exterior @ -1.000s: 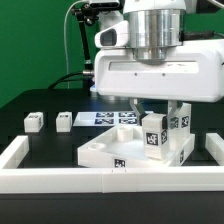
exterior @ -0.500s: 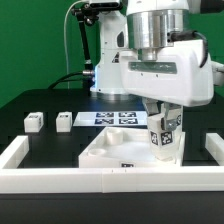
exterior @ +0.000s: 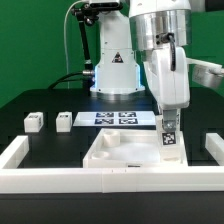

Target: Assemble square table

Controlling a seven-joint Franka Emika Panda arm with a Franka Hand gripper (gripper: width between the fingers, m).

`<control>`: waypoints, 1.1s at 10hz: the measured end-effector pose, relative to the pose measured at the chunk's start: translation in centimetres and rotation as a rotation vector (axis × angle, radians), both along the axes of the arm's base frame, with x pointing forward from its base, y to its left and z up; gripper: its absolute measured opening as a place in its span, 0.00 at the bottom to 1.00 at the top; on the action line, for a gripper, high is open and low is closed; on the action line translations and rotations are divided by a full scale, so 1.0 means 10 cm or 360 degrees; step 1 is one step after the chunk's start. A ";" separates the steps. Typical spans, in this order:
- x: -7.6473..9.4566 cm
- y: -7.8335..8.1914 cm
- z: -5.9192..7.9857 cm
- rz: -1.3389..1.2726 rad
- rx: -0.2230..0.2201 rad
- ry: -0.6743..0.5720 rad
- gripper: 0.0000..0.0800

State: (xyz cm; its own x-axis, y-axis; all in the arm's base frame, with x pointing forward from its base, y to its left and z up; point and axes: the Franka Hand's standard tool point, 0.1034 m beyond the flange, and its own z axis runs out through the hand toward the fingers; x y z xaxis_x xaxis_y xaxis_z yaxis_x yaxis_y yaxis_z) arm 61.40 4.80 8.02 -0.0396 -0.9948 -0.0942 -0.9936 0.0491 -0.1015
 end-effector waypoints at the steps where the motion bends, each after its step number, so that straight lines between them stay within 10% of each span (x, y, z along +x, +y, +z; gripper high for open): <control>1: 0.00 0.00 0.00 0.0001 0.0000 0.0001 0.43; 2: 0.00 0.01 0.00 0.0035 -0.0005 -0.0002 0.43; 4: 0.00 0.04 0.00 0.0213 -0.0018 -0.0014 0.78; 11: 0.02 0.08 -0.02 0.1356 -0.0137 -0.0114 0.81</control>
Offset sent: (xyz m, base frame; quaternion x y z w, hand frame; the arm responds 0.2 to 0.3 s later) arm 0.0046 0.0101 0.0022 -0.0201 -0.0072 -0.1122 0.9935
